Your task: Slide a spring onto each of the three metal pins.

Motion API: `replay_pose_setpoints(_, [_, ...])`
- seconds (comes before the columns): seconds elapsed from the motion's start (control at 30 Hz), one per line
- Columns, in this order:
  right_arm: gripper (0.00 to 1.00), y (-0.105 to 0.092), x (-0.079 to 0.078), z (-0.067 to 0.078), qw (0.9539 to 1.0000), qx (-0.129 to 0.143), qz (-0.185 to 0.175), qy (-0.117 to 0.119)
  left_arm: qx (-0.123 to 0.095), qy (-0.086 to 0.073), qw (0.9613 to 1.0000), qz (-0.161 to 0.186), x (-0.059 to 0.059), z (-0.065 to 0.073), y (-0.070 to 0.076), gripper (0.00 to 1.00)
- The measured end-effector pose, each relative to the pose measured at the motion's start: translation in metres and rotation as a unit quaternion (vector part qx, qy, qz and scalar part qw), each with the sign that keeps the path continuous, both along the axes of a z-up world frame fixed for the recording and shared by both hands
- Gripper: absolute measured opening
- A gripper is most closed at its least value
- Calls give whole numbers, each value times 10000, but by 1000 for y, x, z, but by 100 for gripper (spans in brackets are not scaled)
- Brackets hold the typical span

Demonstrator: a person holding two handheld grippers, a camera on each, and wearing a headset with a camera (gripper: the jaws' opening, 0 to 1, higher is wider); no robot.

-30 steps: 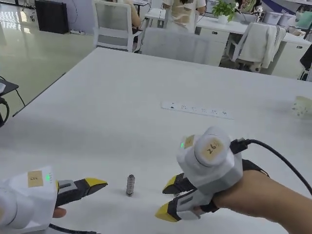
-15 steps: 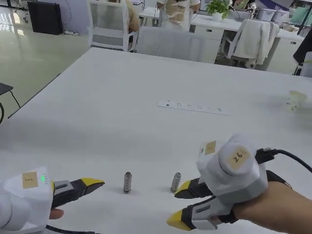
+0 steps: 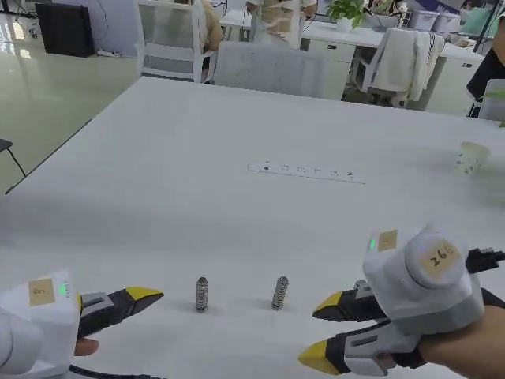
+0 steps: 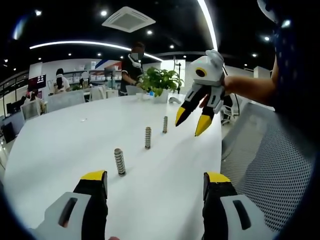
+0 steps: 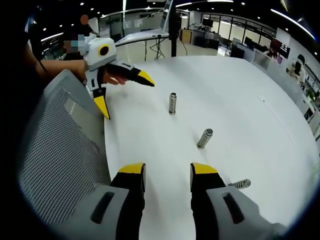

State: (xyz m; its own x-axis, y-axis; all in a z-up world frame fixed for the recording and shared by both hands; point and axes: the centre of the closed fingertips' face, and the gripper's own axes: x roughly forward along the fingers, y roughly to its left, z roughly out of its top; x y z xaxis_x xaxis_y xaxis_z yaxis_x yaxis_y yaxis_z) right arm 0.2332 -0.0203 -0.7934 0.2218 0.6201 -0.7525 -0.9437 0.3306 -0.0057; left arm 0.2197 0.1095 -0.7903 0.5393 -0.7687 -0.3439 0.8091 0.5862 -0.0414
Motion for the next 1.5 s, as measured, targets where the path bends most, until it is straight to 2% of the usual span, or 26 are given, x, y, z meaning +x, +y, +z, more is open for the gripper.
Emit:
replay_pose_setpoints(0.33, [37,-31,-2,-1,9991,82,-411,35,7,31,10000,16,-2,1,-2,76])
replay_pose_setpoints(0.57, [38,-59,9,4,9967,152,-798,-41,7,11,10000,26,-2,4,-5,76])
replay_pose_setpoints(0.83, [41,-80,17,11,9939,287,-1056,-154,2,-4,10000,95,1,7,-4,77])
replay_pose_setpoints(1.03, [48,-90,16,14,9925,445,-1105,-267,-25,-7,9999,143,3,8,-6,78])
replay_pose_setpoints(1.17, [52,-98,18,10,9914,561,-1137,-313,-29,4,9999,157,3,7,-7,78])
replay_pose_setpoints(1.37, [58,-100,21,12,9890,816,-1145,-468,7,20,9998,201,5,7,-3,79])
replay_pose_setpoints(1.5, [62,-103,24,9,9877,909,-1184,-465,-4,32,9997,260,8,7,0,81])
